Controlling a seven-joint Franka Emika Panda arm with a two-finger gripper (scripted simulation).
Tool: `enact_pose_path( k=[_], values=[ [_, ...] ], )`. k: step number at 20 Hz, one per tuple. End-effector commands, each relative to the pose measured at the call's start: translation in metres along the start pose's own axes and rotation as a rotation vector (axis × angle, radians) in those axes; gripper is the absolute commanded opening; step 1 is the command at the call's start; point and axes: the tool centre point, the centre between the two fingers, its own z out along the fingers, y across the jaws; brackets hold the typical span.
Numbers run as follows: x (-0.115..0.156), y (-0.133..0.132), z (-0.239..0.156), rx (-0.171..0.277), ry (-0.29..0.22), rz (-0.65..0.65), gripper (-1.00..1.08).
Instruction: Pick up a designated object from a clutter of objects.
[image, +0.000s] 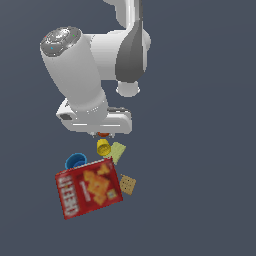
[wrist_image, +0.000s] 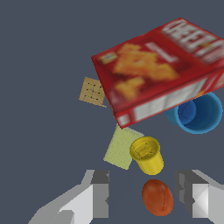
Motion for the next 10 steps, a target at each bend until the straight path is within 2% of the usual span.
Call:
enact_pose_path(
  k=[1, 10],
  values=[
    [0.012, 0.027, 0.017, 0.024, -0.004, 0.042, 0.28],
    [0.038, 0.125, 0.081, 0.093, -0.005, 0.184, 0.28]
  ],
)
